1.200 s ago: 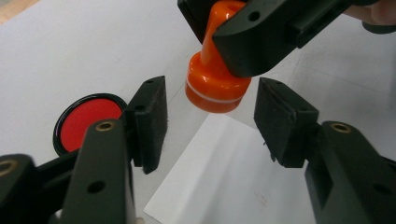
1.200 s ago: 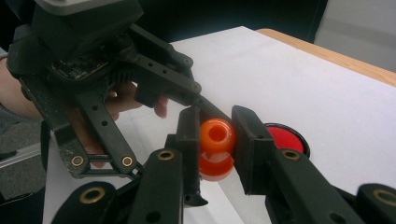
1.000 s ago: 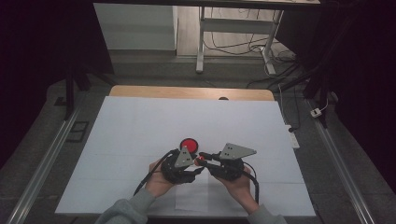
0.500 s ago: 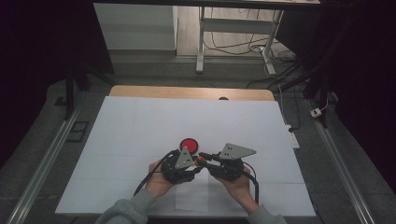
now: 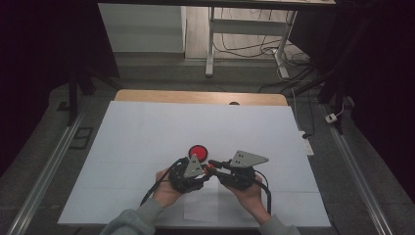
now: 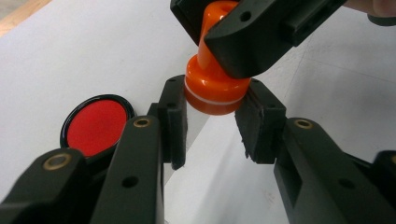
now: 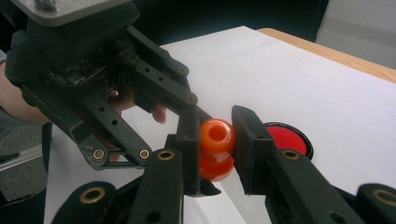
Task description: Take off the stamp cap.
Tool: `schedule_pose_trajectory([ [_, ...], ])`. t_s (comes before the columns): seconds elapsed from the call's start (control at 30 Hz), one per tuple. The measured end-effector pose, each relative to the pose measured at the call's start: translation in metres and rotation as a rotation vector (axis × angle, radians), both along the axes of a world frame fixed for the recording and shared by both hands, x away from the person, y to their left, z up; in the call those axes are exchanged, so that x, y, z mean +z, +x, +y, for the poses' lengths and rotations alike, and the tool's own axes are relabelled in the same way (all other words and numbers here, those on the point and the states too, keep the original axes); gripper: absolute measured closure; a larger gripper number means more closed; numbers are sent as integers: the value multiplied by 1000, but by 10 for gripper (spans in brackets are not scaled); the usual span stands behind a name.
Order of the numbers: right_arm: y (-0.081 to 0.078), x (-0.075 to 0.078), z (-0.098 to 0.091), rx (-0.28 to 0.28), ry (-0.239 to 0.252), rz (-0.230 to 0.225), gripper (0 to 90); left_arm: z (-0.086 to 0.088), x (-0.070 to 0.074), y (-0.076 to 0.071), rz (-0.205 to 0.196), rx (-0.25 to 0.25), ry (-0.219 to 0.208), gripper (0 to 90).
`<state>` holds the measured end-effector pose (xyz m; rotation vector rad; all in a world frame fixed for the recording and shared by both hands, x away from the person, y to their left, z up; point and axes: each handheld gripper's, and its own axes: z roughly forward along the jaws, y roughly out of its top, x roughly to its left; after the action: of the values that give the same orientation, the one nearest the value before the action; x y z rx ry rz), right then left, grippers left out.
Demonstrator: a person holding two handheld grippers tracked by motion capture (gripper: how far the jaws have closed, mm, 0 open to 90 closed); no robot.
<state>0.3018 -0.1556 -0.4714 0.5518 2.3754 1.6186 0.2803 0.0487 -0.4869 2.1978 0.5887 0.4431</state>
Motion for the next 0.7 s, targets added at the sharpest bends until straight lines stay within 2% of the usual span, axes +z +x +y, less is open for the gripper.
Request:
schedule_pose_trajectory([
  [0.37, -1, 0, 0, -1, -6, -7, 723, 1, 0, 1, 10, -5, -3, 642],
  [0.7, -1, -1, 0, -2, -2, -6, 723, 0, 0, 0, -3, -1, 7, 641],
])
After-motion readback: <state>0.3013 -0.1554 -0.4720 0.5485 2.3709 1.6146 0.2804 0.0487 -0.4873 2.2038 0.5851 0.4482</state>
